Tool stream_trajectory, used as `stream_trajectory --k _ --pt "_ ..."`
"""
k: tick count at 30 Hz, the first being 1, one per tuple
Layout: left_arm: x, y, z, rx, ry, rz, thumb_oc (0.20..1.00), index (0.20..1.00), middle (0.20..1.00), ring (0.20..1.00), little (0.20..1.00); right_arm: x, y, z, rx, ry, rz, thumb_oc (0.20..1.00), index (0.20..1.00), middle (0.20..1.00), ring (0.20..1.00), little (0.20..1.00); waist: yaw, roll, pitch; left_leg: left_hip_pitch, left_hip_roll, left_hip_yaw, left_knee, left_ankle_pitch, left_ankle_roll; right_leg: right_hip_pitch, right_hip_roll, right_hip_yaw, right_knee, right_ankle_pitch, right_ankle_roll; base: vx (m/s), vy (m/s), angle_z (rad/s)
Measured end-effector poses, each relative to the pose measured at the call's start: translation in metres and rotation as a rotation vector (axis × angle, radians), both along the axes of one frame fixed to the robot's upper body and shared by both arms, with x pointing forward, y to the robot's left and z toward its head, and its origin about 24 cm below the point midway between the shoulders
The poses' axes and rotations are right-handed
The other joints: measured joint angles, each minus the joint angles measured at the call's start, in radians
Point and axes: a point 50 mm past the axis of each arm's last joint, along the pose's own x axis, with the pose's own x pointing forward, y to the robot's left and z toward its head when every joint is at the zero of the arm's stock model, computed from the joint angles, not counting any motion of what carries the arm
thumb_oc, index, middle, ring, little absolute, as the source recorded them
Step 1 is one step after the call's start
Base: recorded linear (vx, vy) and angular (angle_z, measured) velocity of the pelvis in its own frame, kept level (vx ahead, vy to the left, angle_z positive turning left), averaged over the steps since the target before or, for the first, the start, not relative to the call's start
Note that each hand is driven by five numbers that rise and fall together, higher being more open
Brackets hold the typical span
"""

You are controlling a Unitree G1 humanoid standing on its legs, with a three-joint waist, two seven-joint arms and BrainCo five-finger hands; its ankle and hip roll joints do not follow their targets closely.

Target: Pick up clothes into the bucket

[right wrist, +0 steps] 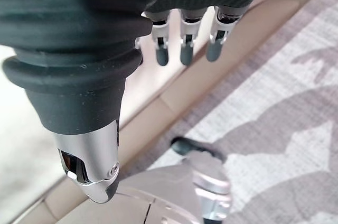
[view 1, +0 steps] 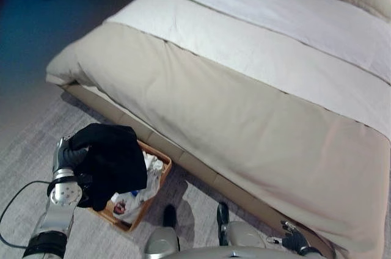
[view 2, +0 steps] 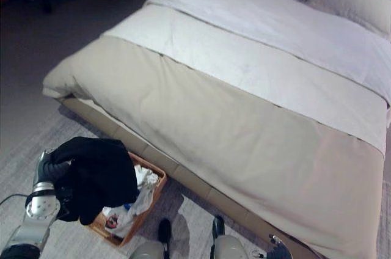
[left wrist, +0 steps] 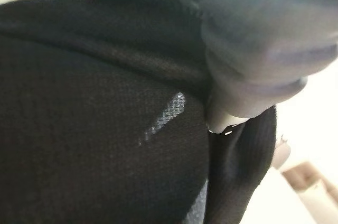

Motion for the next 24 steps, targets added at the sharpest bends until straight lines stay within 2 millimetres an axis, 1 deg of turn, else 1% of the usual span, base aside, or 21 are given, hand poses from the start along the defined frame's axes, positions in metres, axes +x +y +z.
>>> stream_trajectory --k 1,3,4,5,6,7,8,9,10,11,12,13,15,16,17,18,19,21,22,24 --pt "0.002 0.002 0.005 0.013 -0.009 0.003 0.2 0.2 0.2 0.2 0.2 0.009 0.002 0.003 -0.001 -0.035 0.008 1.0 1.0 1.0 1.0 1.0 0.001 -0.01 0.023 -0.019 0.003 0.002 0.012 -0.001 -0.001 -0.02 0.0 0.005 0.013 0.0 0.0 -0.06 0.021 -0.05" --pt "0.008 0.005 0.006 0.025 -0.005 0.012 0.2 0.2 0.2 0.2 0.2 0.017 0.004 0.006 -0.001 -0.07 0.028 1.0 1.0 1.0 1.0 1.0 -0.001 -0.022 0.055 -0.038 0.0 0.004 0.038 -0.006 -0.007 -0.038 -0.001 0.009 0.033 0.001 0.0 -0.08 0.026 -0.05" --pt "0.013 0.008 0.011 0.037 -0.012 0.018 0.2 0.2 0.2 0.2 0.2 0.024 0.007 0.009 0.0 -0.097 0.049 1.0 1.0 1.0 1.0 1.0 -0.001 -0.033 0.075 -0.075 0.003 0.003 0.071 -0.016 -0.018 -0.071 0.0 0.011 0.057 -0.003 0.0 -0.1 0.016 -0.05" --pt "0.017 0.009 0.016 0.044 -0.026 0.016 0.2 0.2 0.2 0.2 0.2 0.028 0.009 0.01 0.002 -0.111 0.054 1.0 1.0 1.0 1.0 1.0 0.0 -0.037 0.086 -0.101 0.004 0.002 0.092 -0.018 -0.02 -0.094 -0.001 0.012 0.073 -0.003 0.0 -0.12 0.006 0.02" --pt "0.025 0.007 0.024 0.056 -0.052 0.001 0.2 0.2 0.2 0.2 0.2 0.037 0.009 0.013 0.001 -0.137 0.061 1.0 1.0 1.0 1.0 1.0 -0.001 -0.045 0.12 -0.145 0.004 -0.001 0.128 -0.022 -0.022 -0.132 -0.002 0.012 0.099 -0.005 -0.002 -0.11 0.005 0.03" --pt "0.029 0.006 0.027 0.06 -0.061 -0.006 0.2 0.2 0.2 0.2 0.2 0.042 0.01 0.014 0.0 -0.148 0.062 1.0 1.0 1.0 1.0 1.0 -0.002 -0.048 0.135 -0.158 0.004 -0.001 0.138 -0.023 -0.021 -0.144 -0.003 0.012 0.108 -0.005 -0.003 -0.09 0.003 0.04" --pt "0.034 0.003 0.031 0.064 -0.073 -0.021 0.2 0.2 0.2 0.2 0.2 0.049 0.01 0.017 -0.006 -0.168 0.064 1.0 1.0 1.0 1.0 1.0 -0.003 -0.055 0.165 -0.18 0.004 -0.003 0.164 -0.026 -0.02 -0.166 -0.002 0.013 0.133 -0.006 -0.003 -0.11 0.015 0.01" --pt "0.037 0.001 0.033 0.067 -0.08 -0.03 0.2 0.2 0.2 0.2 0.2 0.055 0.011 0.019 -0.009 -0.183 0.073 1.0 1.0 1.0 1.0 1.0 -0.003 -0.057 0.176 -0.202 0.005 -0.005 0.191 -0.038 -0.013 -0.184 -0.003 0.014 0.15 -0.011 -0.006 -0.11 0.016 -0.01" --pt "0.042 -0.001 0.037 0.072 -0.094 -0.039 0.2 0.2 0.2 0.2 0.2 0.065 0.013 0.024 -0.01 -0.221 0.089 1.0 1.0 1.0 1.0 1.0 -0.012 -0.066 0.191 -0.259 0.006 -0.008 0.256 -0.059 -0.008 -0.233 -0.001 0.02 0.198 -0.024 -0.01 -0.12 0.032 0.01" --pt "0.044 -0.001 0.039 0.076 -0.096 -0.038 0.2 0.2 0.2 0.2 0.2 0.072 0.015 0.027 -0.008 -0.241 0.094 1.0 1.0 1.0 1.0 1.0 -0.015 -0.069 0.203 -0.287 0.007 -0.012 0.292 -0.072 -0.009 -0.256 0.0 0.021 0.229 -0.033 -0.01 -0.11 0.034 0.01" --pt "0.045 0.0 0.04 0.077 -0.096 -0.032 0.2 0.2 0.2 0.2 0.2 0.078 0.016 0.029 -0.009 -0.256 0.098 1.0 1.0 1.0 1.0 1.0 -0.021 -0.074 0.207 -0.314 0.008 -0.012 0.322 -0.085 -0.007 -0.283 0.003 0.023 0.258 -0.043 -0.012 -0.11 0.033 -0.07" --pt "0.045 0.0 0.038 0.077 -0.094 -0.025 0.2 0.2 0.2 0.2 0.2 0.087 0.018 0.034 -0.013 -0.291 0.108 1.0 1.0 1.0 1.0 1.0 -0.025 -0.084 0.213 -0.38 0.011 -0.012 0.407 -0.116 0.004 -0.345 0.006 0.035 0.325 -0.061 -0.015 -0.12 0.026 -0.13" --pt "0.048 -0.001 0.04 0.072 -0.101 -0.028 0.2 0.2 0.2 0.2 0.2 0.092 0.019 0.039 -0.011 -0.328 0.097 1.0 1.0 1.0 1.0 1.0 -0.029 -0.085 0.216 -0.446 0.017 -0.015 0.478 -0.144 0.003 -0.401 0.012 0.034 0.387 -0.083 -0.02 -0.08 0.012 -0.02" --pt "0.054 -0.005 0.044 0.063 -0.123 -0.034 0.2 0.2 0.2 0.2 0.2 0.094 0.018 0.041 -0.008 -0.348 0.08 1.0 1.0 1.0 1.0 1.0 -0.03 -0.084 0.217 -0.525 0.015 -0.037 0.561 -0.175 0.006 -0.474 0.005 0.031 0.468 -0.12 -0.024 -0.06 -0.001 0.27" --pt "0.058 -0.008 0.045 0.052 -0.13 -0.039 0.2 0.2 0.2 0.2 0.2 0.093 0.018 0.041 -0.003 -0.353 0.065 1.0 1.0 1.0 1.0 1.0 -0.033 -0.085 0.217 -0.573 0.013 -0.05 0.597 -0.179 0.007 -0.518 0.003 0.025 0.516 -0.133 -0.026 -0.08 -0.003 0.35" --pt "0.059 -0.008 0.047 0.054 -0.134 -0.043 0.2 0.2 0.2 0.2 0.2 0.092 0.018 0.041 -0.005 -0.356 0.061 1.0 1.0 1.0 1.0 1.0 -0.035 -0.084 0.217 -0.59 0.008 -0.057 0.614 -0.186 0.01 -0.533 -0.005 0.022 0.532 -0.144 -0.03 -0.06 -0.008 0.36" --pt "0.059 -0.007 0.047 0.056 -0.137 -0.033 0.2 0.2 0.2 0.2 0.2 0.093 0.018 0.043 -0.002 -0.372 0.046 1.0 1.0 1.0 1.0 1.0 -0.049 -0.087 0.215 -0.631 0.001 -0.069 0.644 -0.194 0.011 -0.572 -0.012 0.014 0.569 -0.163 -0.038 -0.05 0.001 0.26" --pt "0.059 -0.004 0.051 0.07 -0.143 -0.024 0.2 0.2 0.2 0.2 0.2 0.096 0.018 0.046 0.004 -0.395 0.037 1.0 1.0 1.0 1.0 1.0 -0.054 -0.089 0.214 -0.677 -0.005 -0.078 0.665 -0.196 0.01 -0.615 -0.017 0.005 0.596 -0.173 -0.036 -0.03 0.008 0.2" --pt "0.062 -0.002 0.06 0.094 -0.161 -0.021 0.2 0.2 0.2 0.2 0.2 0.098 0.016 0.048 0.004 -0.412 0.025 1.0 1.0 1.0 1.0 1.0 -0.052 -0.09 0.213 -0.737 -0.007 -0.087 0.691 -0.195 0.012 -0.672 -0.018 0.0 0.62 -0.174 -0.037 0.06 0.003 0.13" --pt "0.062 0.003 0.066 0.12 -0.163 -0.013 0.2 0.2 0.2 0.2 0.2 0.101 0.016 0.05 0.01 -0.431 0.007 1.0 1.0 1.0 1.0 1.0 -0.06 -0.091 0.212 -0.814 -0.01 -0.106 0.739 -0.197 0.01 -0.74 -0.015 -0.01 0.662 -0.182 -0.039 0.07 0.001 0.09"
